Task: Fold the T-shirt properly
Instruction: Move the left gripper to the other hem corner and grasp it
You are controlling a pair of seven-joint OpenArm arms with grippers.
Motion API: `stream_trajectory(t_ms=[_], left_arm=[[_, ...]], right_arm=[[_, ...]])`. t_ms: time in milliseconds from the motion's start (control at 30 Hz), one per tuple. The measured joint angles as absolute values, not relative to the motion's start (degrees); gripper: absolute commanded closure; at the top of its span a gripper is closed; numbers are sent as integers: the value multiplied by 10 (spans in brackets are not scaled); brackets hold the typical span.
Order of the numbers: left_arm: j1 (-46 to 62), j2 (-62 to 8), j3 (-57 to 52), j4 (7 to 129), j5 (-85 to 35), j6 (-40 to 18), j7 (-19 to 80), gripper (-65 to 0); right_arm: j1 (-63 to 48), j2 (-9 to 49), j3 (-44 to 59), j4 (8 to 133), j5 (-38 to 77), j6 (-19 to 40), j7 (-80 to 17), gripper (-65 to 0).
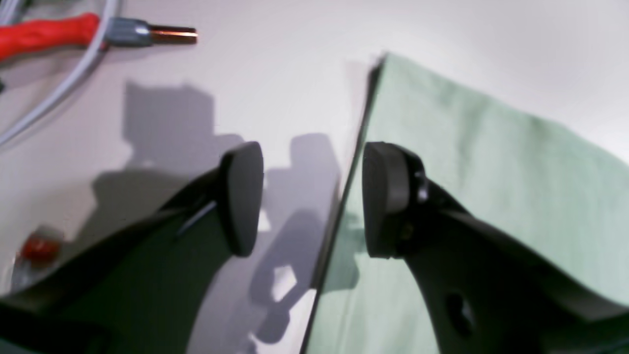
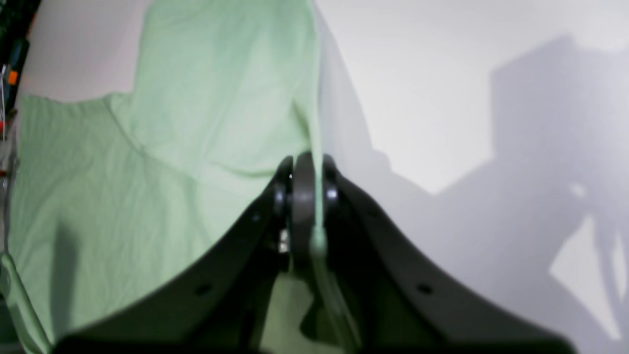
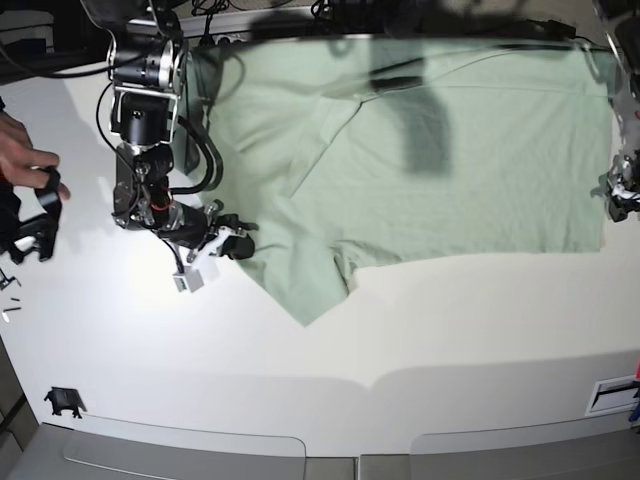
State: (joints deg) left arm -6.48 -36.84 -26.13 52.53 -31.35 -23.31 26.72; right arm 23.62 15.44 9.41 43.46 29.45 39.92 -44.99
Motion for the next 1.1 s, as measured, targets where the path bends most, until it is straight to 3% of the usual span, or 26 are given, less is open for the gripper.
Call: stream_trajectory(t_ms=[67, 300, 567, 633, 700, 833, 1100], left_arm=[[-109, -373, -233, 473, -315, -231, 267, -370], [-211, -375, -133, 350, -315, -232, 231, -370], [-237, -376, -83, 327, -315, -234, 224, -360], [-237, -376, -83, 327, -315, -233, 224, -326], [-237, -377, -83, 327, -315, -233, 225, -253], [-237, -376, -82, 326, -315, -233, 220, -5], [-235, -376, -82, 324, -315, -233, 209, 0]], right_arm=[[236, 154, 94, 435, 295, 399, -449, 0], [236, 154, 94, 435, 294, 399, -451, 0], [235, 154, 94, 435, 294, 399, -451, 0], [235, 154, 94, 435, 294, 399, -451, 0], [235, 154, 94, 435, 294, 399, -451, 0], [235, 154, 94, 435, 294, 399, -451, 0], [235, 154, 94, 435, 294, 399, -451, 0]])
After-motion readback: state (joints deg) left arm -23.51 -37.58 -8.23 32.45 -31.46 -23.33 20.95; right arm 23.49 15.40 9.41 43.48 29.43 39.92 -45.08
